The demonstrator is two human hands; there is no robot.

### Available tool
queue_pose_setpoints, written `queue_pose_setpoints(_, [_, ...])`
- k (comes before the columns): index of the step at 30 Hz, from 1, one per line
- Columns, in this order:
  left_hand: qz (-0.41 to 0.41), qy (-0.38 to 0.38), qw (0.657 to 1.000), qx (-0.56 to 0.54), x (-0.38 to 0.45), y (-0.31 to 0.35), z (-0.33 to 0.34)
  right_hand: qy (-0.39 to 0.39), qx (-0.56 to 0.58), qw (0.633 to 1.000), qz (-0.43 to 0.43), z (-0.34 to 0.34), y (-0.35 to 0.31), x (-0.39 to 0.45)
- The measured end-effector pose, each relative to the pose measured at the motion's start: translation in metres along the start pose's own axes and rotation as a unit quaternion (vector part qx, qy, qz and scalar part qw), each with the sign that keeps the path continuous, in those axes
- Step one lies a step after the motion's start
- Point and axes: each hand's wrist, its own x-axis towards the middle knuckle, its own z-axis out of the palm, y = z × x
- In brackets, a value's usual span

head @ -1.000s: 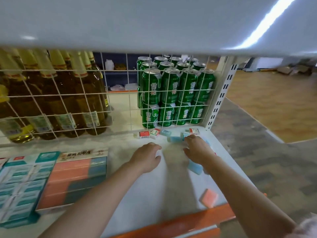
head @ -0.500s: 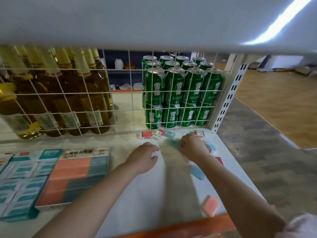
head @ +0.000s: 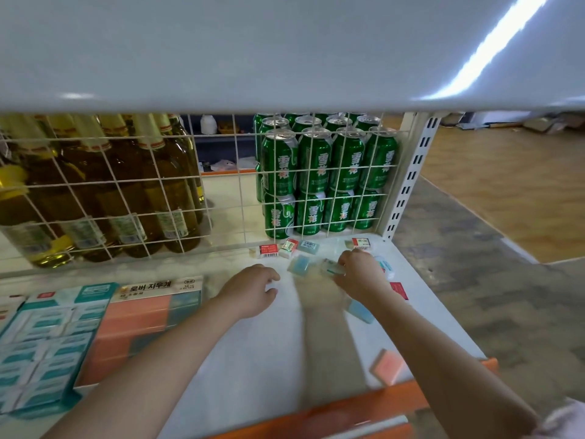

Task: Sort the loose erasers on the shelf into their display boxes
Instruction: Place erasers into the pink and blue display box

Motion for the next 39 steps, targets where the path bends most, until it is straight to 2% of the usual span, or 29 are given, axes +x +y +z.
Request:
queue_pose_setpoints(7, [0.049,-0.028,0.998,0.005,0.006,0.028,0.003,0.046,0.066,0.992,0.095,-0.022,0.028,-0.022])
queue_pose_setpoints(15, [0.170,-0.057,0.984,-0.004,0.012,0.089,0.028,0.069,0.113,0.975,0.179,-0.030,0.069,-0.059])
queue_pose_setpoints(20, [0.239,-0.061,0.969,0.026,0.019,0.116,0.042,0.094,0.131,0.967,0.195,-0.027,0.084,-0.079])
queue_pose_setpoints(25, [0.244,-0.088,0.964,0.054,0.026,0.121,0.054,0.098,0.143,0.962,0.211,-0.025,0.091,-0.086])
queue_pose_setpoints(30, [0.251,-0.054,0.965,0.057,0.024,0.117,0.050,0.091,0.154,0.961,0.210,-0.025,0.088,-0.086])
queue_pose_setpoints(35, [0.201,-0.029,0.979,0.018,0.022,0.095,0.042,0.075,0.162,0.963,0.201,-0.023,0.078,-0.083])
queue_pose_setpoints(39, [0.180,0.017,0.983,0.032,0.015,0.073,0.033,0.072,0.175,0.964,0.188,-0.019,0.066,-0.078])
